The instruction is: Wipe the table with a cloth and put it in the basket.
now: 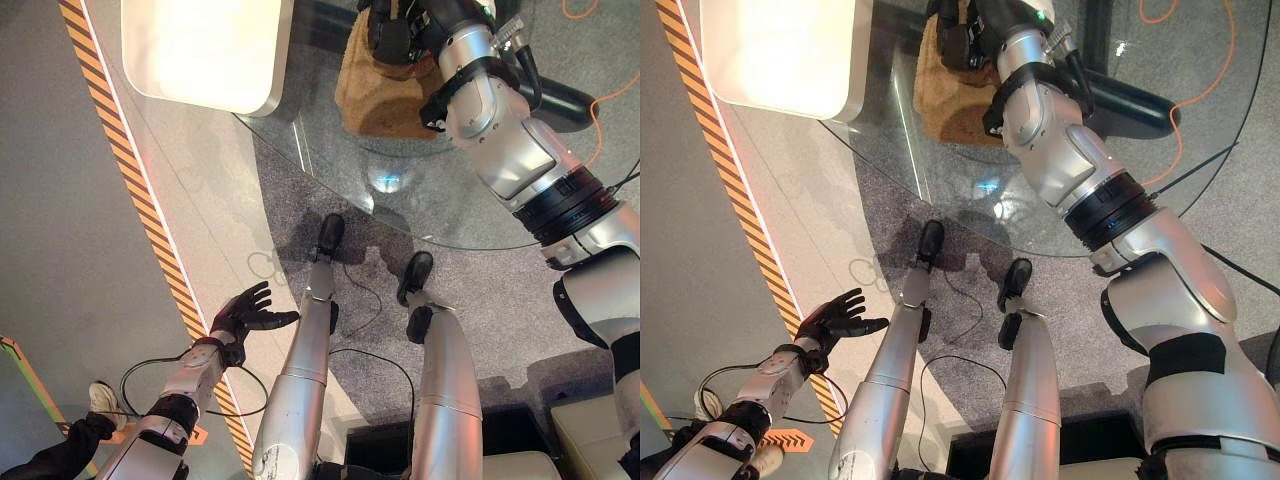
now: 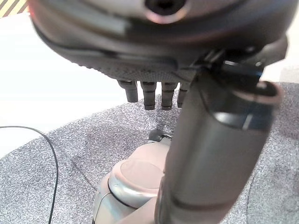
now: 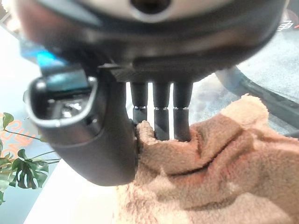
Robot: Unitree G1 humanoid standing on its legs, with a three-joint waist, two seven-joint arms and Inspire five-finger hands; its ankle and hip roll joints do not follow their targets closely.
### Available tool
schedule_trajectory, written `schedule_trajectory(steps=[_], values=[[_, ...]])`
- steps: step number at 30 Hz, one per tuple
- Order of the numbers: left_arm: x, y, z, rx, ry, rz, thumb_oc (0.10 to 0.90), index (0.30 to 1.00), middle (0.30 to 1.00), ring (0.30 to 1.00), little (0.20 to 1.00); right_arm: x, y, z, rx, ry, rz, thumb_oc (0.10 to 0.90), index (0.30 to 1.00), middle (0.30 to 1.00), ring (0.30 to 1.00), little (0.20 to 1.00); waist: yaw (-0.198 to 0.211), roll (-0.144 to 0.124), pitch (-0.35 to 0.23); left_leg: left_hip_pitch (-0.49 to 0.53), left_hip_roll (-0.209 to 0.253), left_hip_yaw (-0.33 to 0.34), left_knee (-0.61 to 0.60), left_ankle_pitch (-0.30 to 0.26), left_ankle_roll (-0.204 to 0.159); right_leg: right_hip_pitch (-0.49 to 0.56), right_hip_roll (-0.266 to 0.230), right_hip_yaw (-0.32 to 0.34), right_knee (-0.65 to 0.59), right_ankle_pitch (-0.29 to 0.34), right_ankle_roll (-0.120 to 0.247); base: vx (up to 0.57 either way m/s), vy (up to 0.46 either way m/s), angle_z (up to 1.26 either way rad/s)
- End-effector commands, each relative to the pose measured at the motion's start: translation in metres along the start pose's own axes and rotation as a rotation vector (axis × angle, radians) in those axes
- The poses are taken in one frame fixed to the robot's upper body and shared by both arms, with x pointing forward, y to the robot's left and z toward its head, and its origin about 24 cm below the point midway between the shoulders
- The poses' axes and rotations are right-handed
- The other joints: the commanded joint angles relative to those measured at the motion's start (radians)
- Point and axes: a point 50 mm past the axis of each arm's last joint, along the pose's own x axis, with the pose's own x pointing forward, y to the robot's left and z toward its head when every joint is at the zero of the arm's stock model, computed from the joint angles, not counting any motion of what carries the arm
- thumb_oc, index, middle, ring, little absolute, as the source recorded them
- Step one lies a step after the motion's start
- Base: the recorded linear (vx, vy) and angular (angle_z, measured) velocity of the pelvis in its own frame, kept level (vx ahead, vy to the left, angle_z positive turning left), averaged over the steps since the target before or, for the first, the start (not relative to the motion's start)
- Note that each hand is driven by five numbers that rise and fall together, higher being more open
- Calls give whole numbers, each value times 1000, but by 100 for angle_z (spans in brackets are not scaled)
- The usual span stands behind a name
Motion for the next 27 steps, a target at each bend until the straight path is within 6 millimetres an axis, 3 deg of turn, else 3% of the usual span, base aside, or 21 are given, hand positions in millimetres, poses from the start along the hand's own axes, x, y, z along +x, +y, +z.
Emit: schedule_trajectory(steps=[1, 12, 23, 27], values=[[-10, -5, -32, 41, 90, -11, 800, 900, 900, 900, 900, -3, -31, 81, 67, -347, -112, 100, 300, 300, 300, 200, 4, 15, -15, 27, -105, 132, 125, -132, 141, 100, 52, -65, -243, 137, 15, 0, 0, 0], [-11, -5, -34, 40, 94, -12, 800, 900, 900, 900, 900, 0, -30, 68, 14, -276, -138, 100, 300, 300, 300, 200, 7, 17, -15, 19, -107, 130, 134, -134, 143, 93, 50, -65, -236, 139, 16, 0, 0, 0], [-15, -1, -37, 50, 92, 0, 800, 900, 900, 900, 900, 17, -77, -1, -47, 8, -405, 100, 300, 300, 300, 200, 14, 13, -15, 12, -105, 121, 141, -144, 140, 93, 46, -71, -237, 143, 22, 0, 0, 0], [-17, 1, -37, 55, 88, 5, 800, 900, 900, 900, 900, 14, -108, -36, -31, 144, -537, 100, 300, 300, 300, 200, 12, 10, -15, 8, -104, 119, 142, -149, 140, 89, 45, -71, -240, 147, 24, 0, -8, 2]])
